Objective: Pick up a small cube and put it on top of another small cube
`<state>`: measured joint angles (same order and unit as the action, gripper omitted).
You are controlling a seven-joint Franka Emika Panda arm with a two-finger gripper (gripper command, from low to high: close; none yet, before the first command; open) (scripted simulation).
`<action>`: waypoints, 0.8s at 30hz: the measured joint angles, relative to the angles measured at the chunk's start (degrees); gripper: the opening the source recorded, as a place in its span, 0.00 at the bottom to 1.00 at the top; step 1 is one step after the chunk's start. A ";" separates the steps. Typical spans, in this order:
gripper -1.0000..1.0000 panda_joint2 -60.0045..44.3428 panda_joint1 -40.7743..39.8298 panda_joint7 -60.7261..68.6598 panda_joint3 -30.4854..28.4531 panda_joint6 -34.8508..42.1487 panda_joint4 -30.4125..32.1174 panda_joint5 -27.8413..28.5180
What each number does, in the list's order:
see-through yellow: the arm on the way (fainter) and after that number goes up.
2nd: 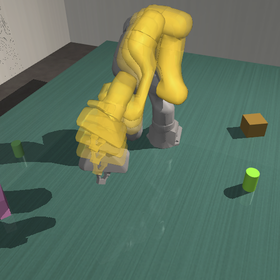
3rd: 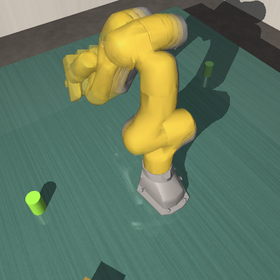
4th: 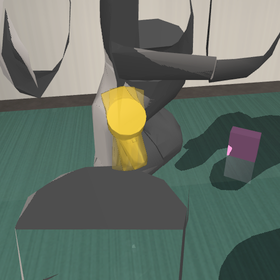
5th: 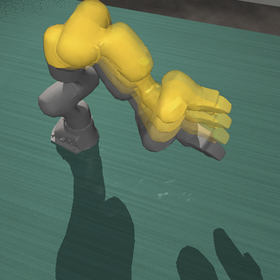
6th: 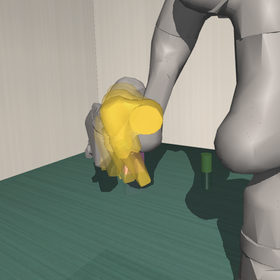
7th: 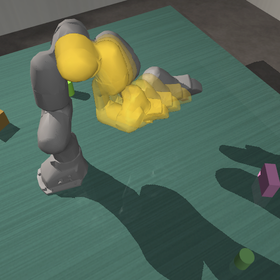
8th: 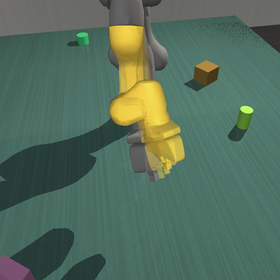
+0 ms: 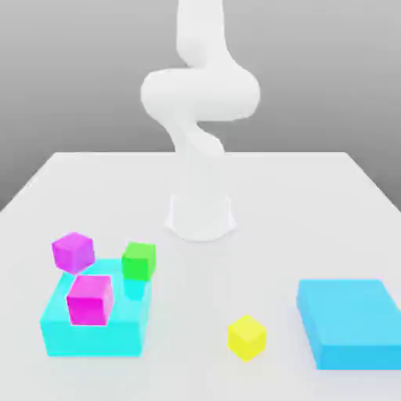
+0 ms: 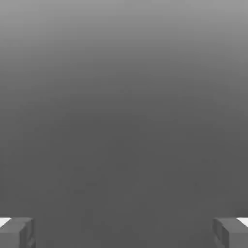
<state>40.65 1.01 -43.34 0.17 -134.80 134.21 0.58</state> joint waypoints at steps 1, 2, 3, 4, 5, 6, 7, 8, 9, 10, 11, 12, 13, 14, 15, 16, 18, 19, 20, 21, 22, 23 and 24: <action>0.50 -2.29 0.50 1.09 0.01 -1.34 1.07 0.26; 0.50 -4.47 0.97 2.14 0.02 -2.62 2.09 0.49; 0.50 -6.60 1.40 3.18 0.03 -3.87 3.08 0.70; 0.50 -8.71 1.83 4.22 0.03 -5.10 4.07 0.89; 0.50 -10.80 2.26 5.26 0.02 -6.32 5.04 1.07; 0.50 -12.88 2.71 6.30 -0.01 -7.54 6.02 1.25; 0.50 -14.97 3.21 7.33 -0.10 -8.74 6.99 1.46; 0.50 -17.05 3.64 8.40 -0.13 -9.96 7.96 1.58; 0.50 -19.12 4.01 9.51 -0.10 -11.18 8.93 1.65; 0.50 -21.20 4.42 10.62 -0.11 -12.40 9.91 1.73; 0.50 -23.28 4.77 11.77 -0.06 -13.59 10.87 1.75; 0.50 -25.36 5.16 12.92 -0.05 -14.82 11.85 1.77; 0.50 -27.43 5.52 14.10 0.01 -16.05 12.82 1.75; 0.50 -29.51 5.91 15.29 0.03 -17.27 13.80 1.71; 0.50 -31.58 6.28 16.50 0.08 -18.48 14.77 1.65; 0.50 -33.66 6.63 17.74 0.15 -19.69 15.74 1.55; 0.50 -37.80 7.51 20.32 0.50 -22.14 17.69 1.20; 0.50 -39.88 7.80 21.64 0.71 -23.37 18.67 0.97; 0.50 -41.95 8.03 22.99 0.98 -24.59 19.64 0.72; 0.50 -44.02 8.19 24.34 1.30 -25.81 20.61 0.45; 0.50 -46.09 8.13 25.19 1.55 -27.18 21.12 0.34; 0.50 -48.16 8.10 25.54 1.63 -28.70 21.18 0.38; 0.50 -50.24 8.12 25.62 1.61 -30.30 21.00 0.52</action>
<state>-9.58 9.14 -17.72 1.77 -165.10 155.21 1.11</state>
